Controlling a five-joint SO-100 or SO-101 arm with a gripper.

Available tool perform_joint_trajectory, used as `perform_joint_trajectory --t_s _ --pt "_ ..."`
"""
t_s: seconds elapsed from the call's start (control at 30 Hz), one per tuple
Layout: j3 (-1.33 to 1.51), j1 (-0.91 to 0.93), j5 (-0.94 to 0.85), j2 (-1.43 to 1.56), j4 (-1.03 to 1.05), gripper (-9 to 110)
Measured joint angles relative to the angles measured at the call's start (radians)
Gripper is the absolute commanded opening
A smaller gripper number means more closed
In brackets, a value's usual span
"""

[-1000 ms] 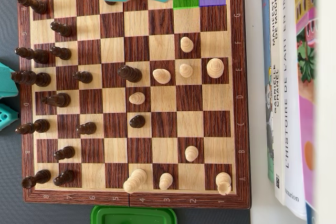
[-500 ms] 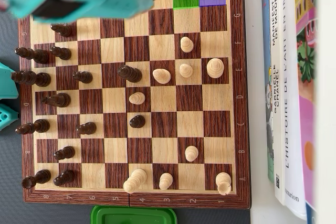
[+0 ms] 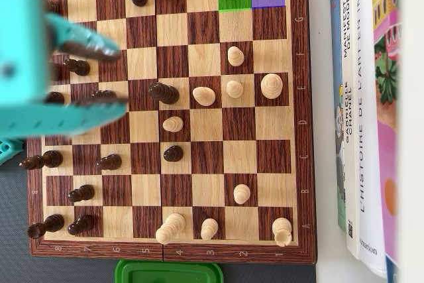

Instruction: Play chess

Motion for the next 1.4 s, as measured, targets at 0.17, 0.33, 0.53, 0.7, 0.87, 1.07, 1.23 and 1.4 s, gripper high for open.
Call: perform_joint_trajectory --t_s 0.17,0.33,0.53,0.7,0.87,1.07,1.23,1.4 --pt "0.115 0.051 -0.038 0.121 -0.084 15" --pt "0.267 0.069 -0.051 0.244 -0.192 15" --pt "0.428 0.074 -0.051 0.390 -0.282 15" --pt "0.546 0.084 -0.127 0.508 -0.391 15" --pt "0.629 0.091 -0.135 0.595 -0.468 15" --pt "0.744 0.091 -0.135 0.695 -0.612 15" --pt "0.857 0.091 -0.132 0.792 -0.758 15" --pt "0.969 0.091 -0.077 0.879 -0.894 15"
